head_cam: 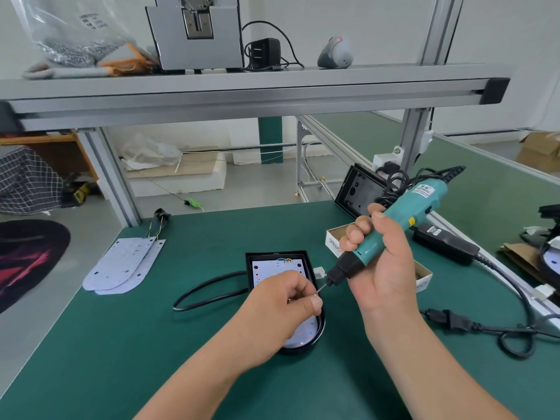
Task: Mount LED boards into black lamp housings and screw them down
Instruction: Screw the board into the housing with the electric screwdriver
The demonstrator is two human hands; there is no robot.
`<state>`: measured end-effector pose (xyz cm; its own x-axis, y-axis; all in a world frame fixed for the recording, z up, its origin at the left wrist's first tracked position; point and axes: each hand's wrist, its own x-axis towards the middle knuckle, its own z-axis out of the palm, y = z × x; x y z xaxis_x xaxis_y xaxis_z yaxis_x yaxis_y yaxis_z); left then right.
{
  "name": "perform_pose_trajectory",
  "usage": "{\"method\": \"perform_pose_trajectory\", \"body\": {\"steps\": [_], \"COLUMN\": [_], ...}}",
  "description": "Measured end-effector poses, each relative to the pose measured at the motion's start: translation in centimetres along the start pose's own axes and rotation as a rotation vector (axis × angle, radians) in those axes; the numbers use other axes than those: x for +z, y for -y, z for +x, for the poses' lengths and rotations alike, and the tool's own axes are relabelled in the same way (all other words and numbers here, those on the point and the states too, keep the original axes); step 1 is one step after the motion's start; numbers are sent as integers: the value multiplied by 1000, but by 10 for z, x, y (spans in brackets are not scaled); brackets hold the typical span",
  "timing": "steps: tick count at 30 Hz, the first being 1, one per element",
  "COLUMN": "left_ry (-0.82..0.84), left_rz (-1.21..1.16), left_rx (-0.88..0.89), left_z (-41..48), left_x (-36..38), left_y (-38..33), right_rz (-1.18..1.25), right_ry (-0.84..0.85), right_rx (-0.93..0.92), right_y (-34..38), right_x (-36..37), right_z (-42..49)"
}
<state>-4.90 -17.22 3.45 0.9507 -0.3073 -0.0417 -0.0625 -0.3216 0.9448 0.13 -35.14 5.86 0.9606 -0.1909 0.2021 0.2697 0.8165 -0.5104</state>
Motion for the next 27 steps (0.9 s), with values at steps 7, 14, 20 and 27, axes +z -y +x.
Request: {"method": "perform_pose_trajectory", "body": {"steps": [7, 14, 20, 27], "left_ry": [-35, -185, -232, -300], "left_rz": [31, 190, 225, 187], "left_rx": [-9, 10, -18, -35], "left_z": [-1, -5, -5, -5], "left_x": [2, 13, 15, 17], "left_y": [0, 0, -3, -7], "right_rz": [-53, -191, -206, -126], "right_ry": [38, 133, 98, -67], "right_rx": [-9, -11, -55, -48], "right_y": [0, 2, 0, -7], "right_x": [-2, 4, 6, 2], "right_z": [0, -4, -5, -5]}}
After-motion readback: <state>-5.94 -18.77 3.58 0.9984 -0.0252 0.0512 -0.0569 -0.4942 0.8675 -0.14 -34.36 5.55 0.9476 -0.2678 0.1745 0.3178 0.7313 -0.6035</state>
